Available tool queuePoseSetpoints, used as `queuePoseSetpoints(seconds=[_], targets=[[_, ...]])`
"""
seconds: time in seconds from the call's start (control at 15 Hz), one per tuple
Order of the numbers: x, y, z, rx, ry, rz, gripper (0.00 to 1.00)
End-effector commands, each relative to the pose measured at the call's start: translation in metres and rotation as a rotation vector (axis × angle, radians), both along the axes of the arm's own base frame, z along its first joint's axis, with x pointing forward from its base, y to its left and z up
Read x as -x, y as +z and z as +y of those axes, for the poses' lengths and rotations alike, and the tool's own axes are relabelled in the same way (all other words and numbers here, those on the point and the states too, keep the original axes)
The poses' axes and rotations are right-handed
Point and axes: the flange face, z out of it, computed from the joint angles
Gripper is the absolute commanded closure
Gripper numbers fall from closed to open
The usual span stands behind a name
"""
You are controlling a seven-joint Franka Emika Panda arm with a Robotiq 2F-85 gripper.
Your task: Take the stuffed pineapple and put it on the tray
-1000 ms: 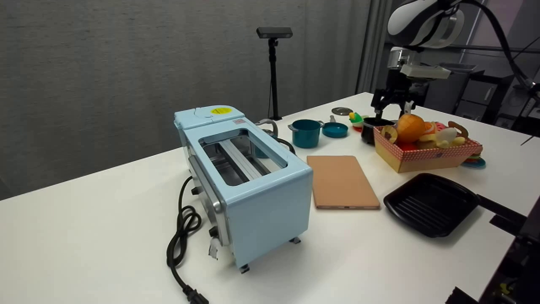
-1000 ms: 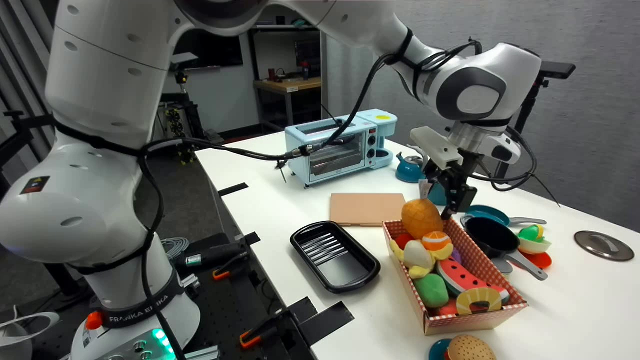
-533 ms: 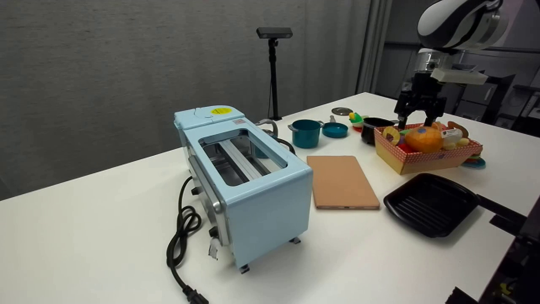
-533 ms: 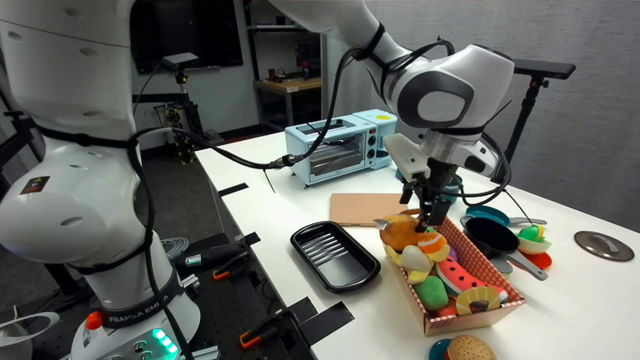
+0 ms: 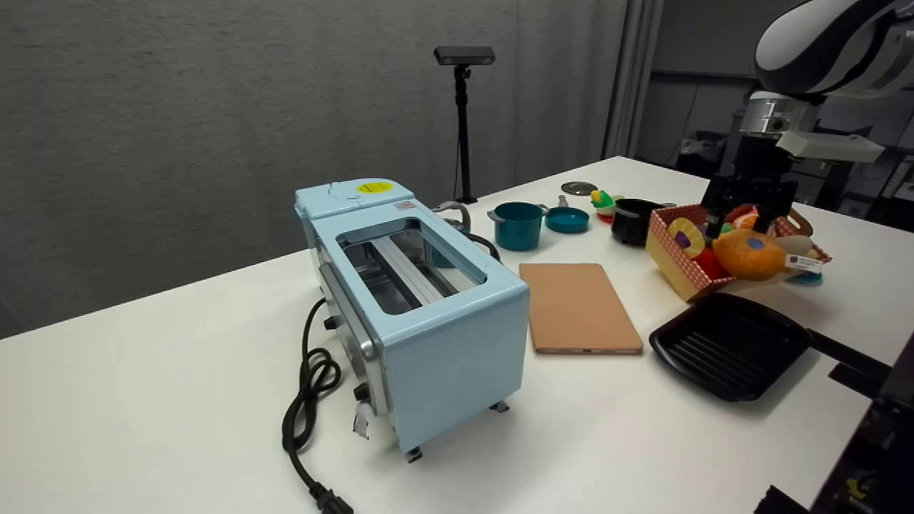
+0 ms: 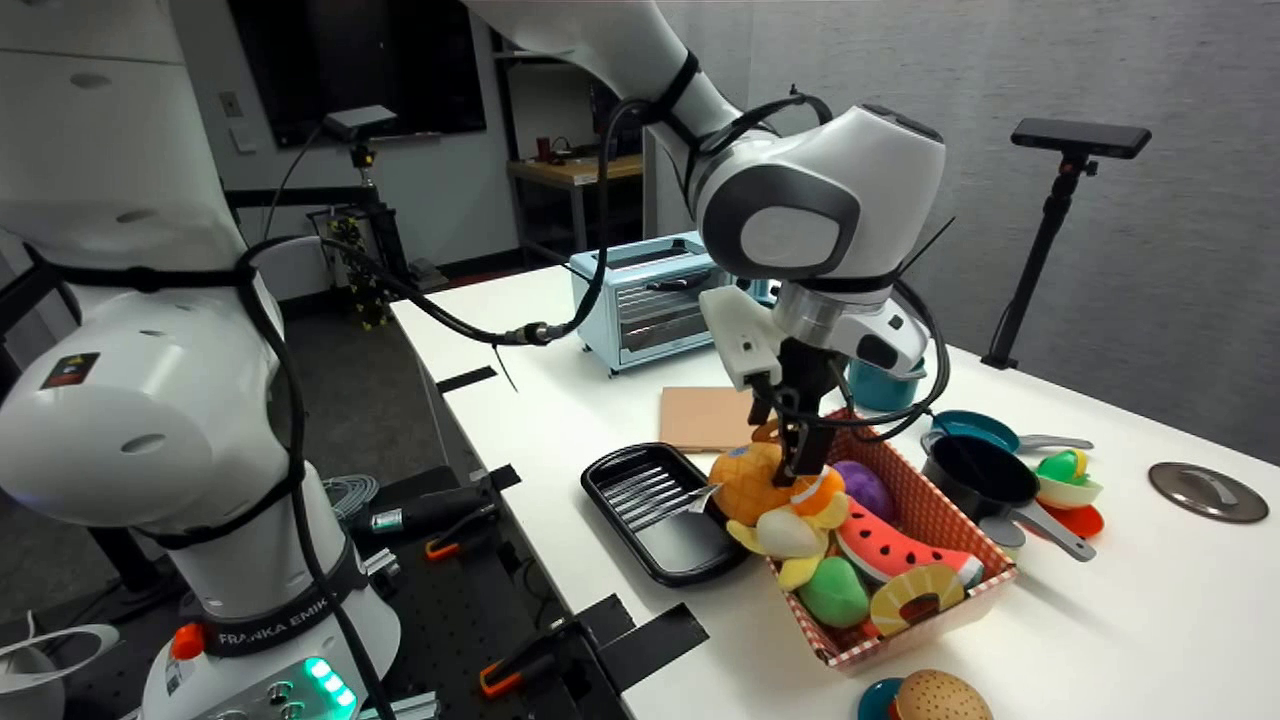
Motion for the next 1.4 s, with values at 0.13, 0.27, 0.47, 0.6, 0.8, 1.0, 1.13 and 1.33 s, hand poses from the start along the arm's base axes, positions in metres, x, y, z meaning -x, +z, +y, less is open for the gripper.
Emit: queuePoseSetpoints(seconds=[0.13, 0.27, 0.47, 0.6, 0.8, 1.0, 1.13, 1.33], targets=[[0.028, 0.006, 0.006, -0.013, -0.005, -0.012, 0.34], [0.030, 0.008, 0.006, -0.020, -0.008, -0.019, 0.51], [0.033, 0.014, 0.006, -0.062, -0.010, -0.023, 0.74], [0.034, 0.021, 0.004, -0.088, -0.007, -0.046, 0.89], [0.038, 0.032, 0.001, -0.128, 0.004, -0.085, 1.00], [0.043, 0.042, -0.002, -0.154, 0.018, -0.118, 1.00], [0.048, 0.050, -0.006, -0.153, 0.025, -0.142, 1.00], [0.054, 0.059, -0.008, -0.148, 0.037, -0.166, 1.00]])
